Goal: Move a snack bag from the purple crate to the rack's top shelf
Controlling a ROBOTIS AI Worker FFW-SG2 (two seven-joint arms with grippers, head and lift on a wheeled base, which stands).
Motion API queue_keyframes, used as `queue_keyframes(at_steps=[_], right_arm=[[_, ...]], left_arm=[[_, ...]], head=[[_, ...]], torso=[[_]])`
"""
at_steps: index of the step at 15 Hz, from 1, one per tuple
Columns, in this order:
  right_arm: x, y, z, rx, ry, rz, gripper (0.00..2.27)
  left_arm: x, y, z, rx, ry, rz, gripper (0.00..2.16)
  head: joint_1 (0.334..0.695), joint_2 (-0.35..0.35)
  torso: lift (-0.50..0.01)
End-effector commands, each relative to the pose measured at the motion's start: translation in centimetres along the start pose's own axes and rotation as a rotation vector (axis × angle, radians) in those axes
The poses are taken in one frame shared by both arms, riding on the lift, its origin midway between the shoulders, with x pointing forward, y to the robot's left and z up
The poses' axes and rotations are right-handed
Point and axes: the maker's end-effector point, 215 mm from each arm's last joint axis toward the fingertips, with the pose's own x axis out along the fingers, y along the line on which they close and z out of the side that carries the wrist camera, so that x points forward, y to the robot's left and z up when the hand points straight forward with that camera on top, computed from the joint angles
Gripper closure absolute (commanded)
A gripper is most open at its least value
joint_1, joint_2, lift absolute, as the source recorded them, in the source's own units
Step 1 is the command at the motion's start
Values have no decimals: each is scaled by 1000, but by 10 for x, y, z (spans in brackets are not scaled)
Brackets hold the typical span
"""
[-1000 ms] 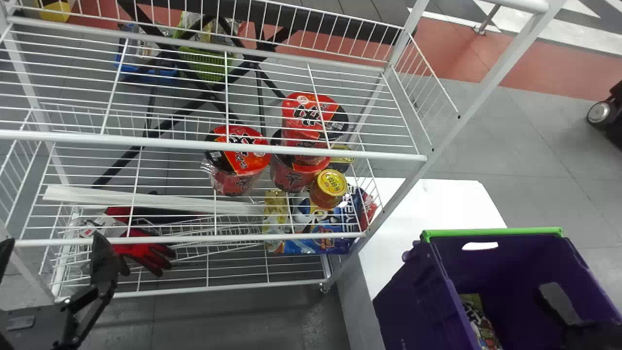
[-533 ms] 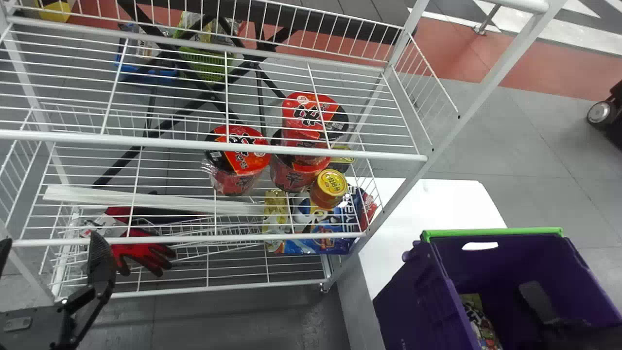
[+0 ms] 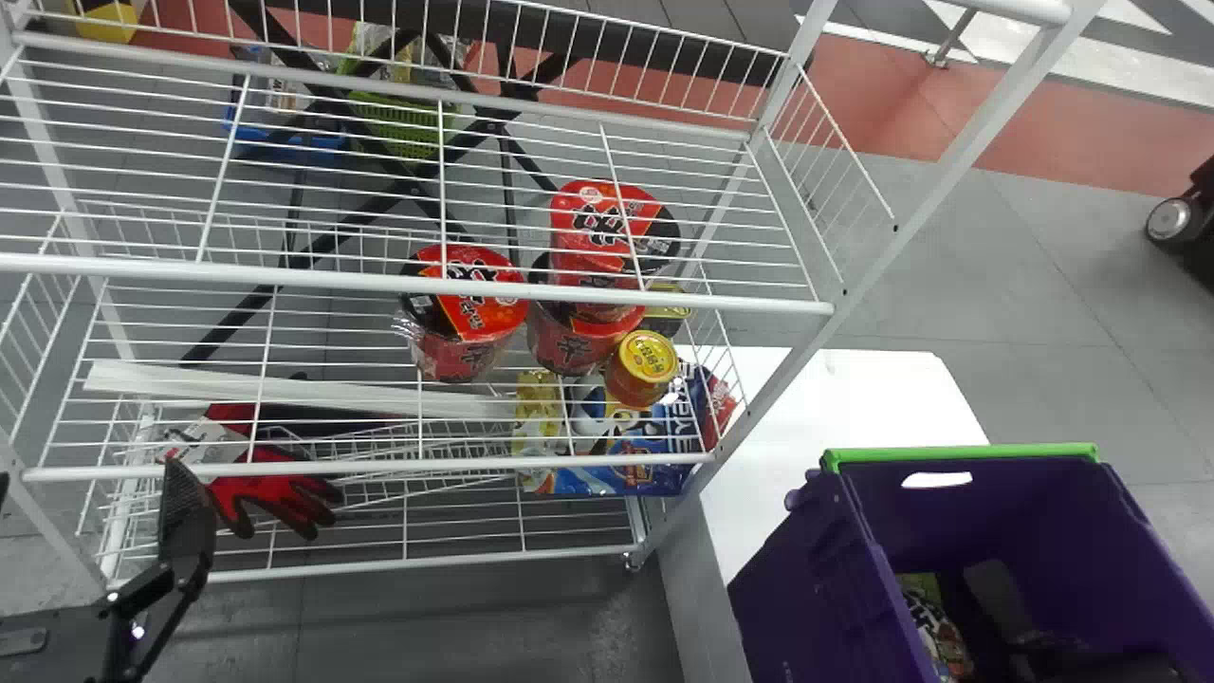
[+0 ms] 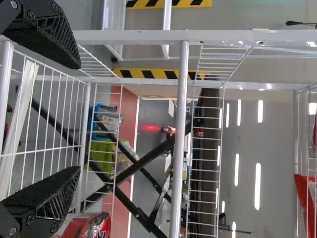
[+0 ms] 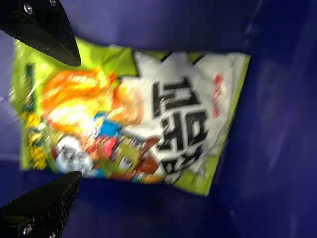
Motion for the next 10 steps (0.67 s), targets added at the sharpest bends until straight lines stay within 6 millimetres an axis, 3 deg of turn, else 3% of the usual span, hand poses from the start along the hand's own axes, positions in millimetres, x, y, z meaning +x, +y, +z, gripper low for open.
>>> queue_keyframes(at_steps=[1, 10], right_arm=[[6, 10, -1, 13, -5, -7, -2], [14, 10, -16, 80, 47, -36, 201]], left_arm=[[0, 1, -2, 1, 4, 1, 87], [1, 3, -7, 0, 11, -7, 87]], head=[[695, -350], [695, -350]], torso=[[-451], [-451]])
